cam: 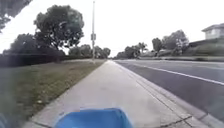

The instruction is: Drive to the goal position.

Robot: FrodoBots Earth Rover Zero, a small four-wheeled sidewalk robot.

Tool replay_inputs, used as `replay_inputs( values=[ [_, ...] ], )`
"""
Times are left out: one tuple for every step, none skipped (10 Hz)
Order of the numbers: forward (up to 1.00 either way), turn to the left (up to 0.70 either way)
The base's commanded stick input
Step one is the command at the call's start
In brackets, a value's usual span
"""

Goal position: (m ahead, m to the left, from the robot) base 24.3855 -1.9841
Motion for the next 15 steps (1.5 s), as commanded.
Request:
replay_inputs(
  values=[
    [1.00,0.27],
    [1.00,0.05],
    [1.00,0.00],
    [1.00,0.00],
    [1.00,0.00],
    [1.00,0.00],
    [1.00,0.00],
    [1.00,0.00],
    [1.00,0.00],
    [1.00,0.00],
    [1.00,0.00],
    [1.00,0.00],
    [1.00,0.00],
    [1.00,0.00],
    [1.00,0.00]
  ],
)
